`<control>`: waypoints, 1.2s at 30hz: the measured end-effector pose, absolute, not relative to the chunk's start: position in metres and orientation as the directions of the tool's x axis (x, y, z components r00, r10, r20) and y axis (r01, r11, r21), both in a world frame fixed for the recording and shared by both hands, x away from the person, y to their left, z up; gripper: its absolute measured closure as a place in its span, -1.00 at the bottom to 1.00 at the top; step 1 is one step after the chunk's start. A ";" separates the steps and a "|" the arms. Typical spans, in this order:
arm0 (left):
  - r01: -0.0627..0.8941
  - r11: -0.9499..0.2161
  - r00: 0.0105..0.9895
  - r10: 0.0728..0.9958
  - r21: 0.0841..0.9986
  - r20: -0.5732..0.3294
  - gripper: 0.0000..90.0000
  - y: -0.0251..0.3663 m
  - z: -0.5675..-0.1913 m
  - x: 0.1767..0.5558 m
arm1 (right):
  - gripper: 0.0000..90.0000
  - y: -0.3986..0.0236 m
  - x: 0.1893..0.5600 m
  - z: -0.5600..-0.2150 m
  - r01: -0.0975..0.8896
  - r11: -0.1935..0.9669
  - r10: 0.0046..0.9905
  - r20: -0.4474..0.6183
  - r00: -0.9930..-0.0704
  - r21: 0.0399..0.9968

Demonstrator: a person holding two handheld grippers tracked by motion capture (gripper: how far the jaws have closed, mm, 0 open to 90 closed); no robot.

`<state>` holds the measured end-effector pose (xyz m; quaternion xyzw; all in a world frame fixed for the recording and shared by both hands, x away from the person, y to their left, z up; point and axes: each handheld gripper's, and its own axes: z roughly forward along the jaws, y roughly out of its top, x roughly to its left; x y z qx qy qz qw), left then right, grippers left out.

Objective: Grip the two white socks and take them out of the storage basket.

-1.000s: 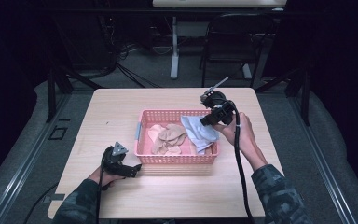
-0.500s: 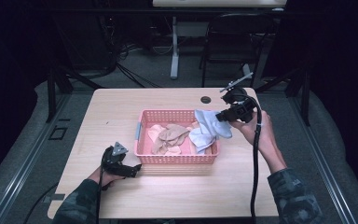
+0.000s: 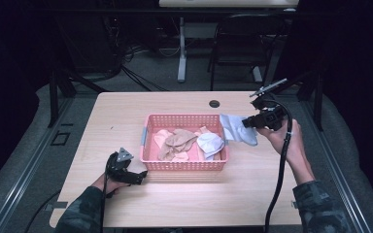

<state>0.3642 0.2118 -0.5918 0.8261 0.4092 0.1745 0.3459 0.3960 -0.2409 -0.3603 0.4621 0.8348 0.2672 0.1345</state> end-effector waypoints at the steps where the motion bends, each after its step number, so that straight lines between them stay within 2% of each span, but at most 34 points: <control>1: 0.555 -0.425 0.604 0.797 0.715 0.005 -0.99 0.212 -0.592 0.364 | 0.81 -0.246 0.395 -0.361 0.703 0.426 0.848 0.020 -0.530 0.570; 9: 0.555 -0.425 0.604 0.797 0.714 0.005 -0.99 0.212 -0.592 0.364 | 0.81 -0.270 0.392 -0.370 0.728 0.387 0.870 0.039 -0.492 0.566; 21: 0.555 -0.426 0.604 0.797 0.714 0.005 -0.99 0.212 -0.592 0.364 | 0.81 -0.310 0.389 -0.403 0.776 0.286 0.912 0.090 -0.401 0.562; 30: 0.555 -0.426 0.604 0.797 0.714 0.005 -0.99 0.212 -0.592 0.364 | 0.81 -0.323 0.381 -0.424 0.801 0.263 0.929 0.081 -0.360 0.538; 36: 0.555 -0.426 0.605 0.796 0.714 0.004 -0.99 0.212 -0.592 0.364 | 0.81 -0.322 0.393 -0.454 0.829 0.264 0.935 0.082 -0.346 0.493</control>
